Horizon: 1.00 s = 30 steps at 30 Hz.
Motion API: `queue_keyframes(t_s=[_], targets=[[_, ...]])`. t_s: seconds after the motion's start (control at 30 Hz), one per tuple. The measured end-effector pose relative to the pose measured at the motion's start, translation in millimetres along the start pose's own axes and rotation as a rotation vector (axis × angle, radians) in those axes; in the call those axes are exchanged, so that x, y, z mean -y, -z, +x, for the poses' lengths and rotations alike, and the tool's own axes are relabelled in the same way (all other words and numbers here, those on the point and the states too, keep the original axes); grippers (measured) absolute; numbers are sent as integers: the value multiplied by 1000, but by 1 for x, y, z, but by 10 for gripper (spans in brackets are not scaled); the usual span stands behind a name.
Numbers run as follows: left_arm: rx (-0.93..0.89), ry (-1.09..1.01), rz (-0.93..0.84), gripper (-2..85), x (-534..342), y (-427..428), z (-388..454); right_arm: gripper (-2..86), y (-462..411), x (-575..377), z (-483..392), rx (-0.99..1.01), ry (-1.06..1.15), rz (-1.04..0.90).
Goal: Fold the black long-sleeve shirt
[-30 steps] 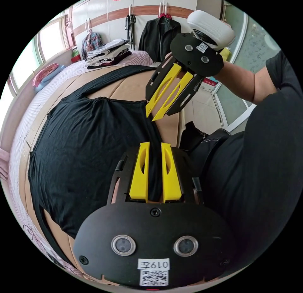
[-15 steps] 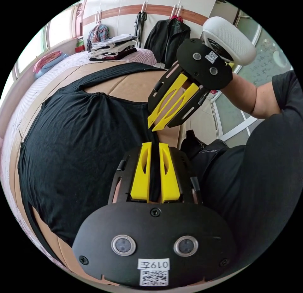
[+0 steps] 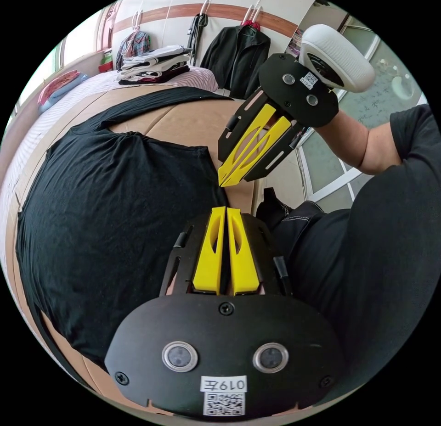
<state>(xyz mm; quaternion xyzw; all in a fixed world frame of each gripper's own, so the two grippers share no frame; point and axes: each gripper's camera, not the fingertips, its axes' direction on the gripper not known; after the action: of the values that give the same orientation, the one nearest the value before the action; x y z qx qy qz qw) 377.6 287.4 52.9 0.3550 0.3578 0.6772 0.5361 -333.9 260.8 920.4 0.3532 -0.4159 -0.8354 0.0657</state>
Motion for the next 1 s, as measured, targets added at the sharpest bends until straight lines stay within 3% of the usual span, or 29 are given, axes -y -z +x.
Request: queue_keyframes(t_s=[0.43,0.67,1.0], targets=[[-41,24,12,8,-1,-5,-18,50,3,-4,27,-105,23,-33],[-31,15,6,7,-7,-5,-22,-3,-9,-2,42,-63,109,-106],[-70,27,20,7,-26,0,-31,-9,-17,-23,62,5,109,-190]])
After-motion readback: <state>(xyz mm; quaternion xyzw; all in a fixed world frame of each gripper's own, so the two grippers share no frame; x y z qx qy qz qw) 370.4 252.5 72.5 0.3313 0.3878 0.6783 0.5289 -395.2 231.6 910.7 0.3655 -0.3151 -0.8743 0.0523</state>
